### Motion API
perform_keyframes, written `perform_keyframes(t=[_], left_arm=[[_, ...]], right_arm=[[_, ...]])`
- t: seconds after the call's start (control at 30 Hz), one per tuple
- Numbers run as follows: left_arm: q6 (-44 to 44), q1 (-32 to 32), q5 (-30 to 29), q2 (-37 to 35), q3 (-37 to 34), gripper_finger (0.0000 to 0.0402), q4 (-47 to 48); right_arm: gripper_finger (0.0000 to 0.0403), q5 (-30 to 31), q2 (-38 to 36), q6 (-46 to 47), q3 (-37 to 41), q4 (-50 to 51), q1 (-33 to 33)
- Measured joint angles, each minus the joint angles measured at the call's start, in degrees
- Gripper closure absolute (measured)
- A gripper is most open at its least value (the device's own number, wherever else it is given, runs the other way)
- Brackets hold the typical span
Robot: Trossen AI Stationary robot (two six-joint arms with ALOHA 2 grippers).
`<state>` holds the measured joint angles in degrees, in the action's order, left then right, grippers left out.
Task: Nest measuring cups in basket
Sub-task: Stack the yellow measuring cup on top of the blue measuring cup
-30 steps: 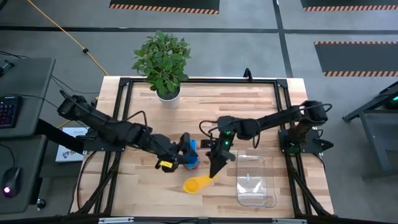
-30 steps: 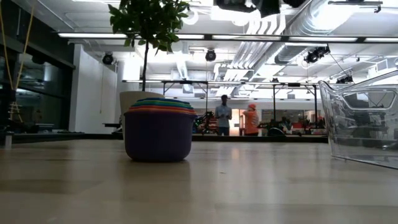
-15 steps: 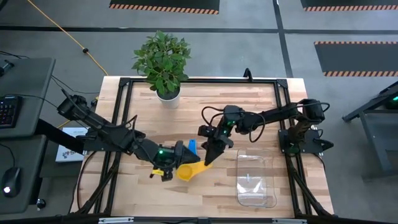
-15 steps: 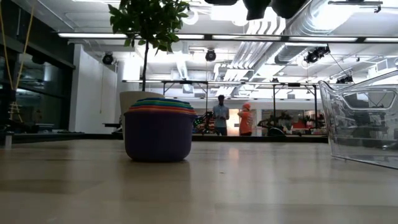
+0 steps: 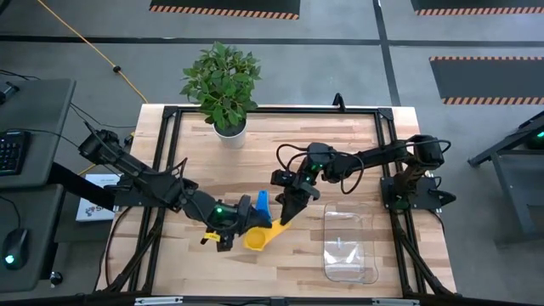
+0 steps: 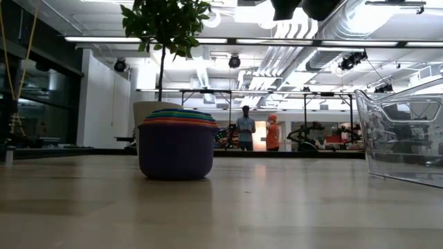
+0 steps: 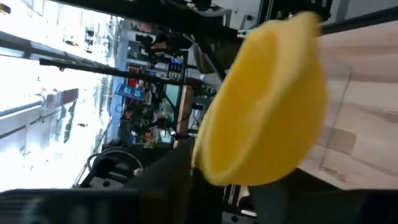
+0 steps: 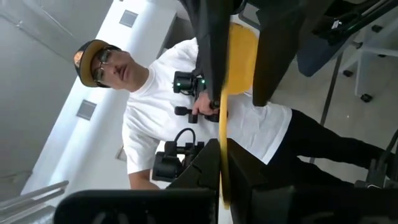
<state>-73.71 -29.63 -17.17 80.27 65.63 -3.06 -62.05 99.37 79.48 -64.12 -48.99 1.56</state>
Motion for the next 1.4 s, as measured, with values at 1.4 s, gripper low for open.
perform_keyframes(t=[1.4], left_arm=[[53.7, -1.0, -22.0, -5.8, -6.8, 0.0401, 26.4]], right_arm=[[0.0249, -1.4, -0.5, -0.6, 0.0, 9.8, -9.8]])
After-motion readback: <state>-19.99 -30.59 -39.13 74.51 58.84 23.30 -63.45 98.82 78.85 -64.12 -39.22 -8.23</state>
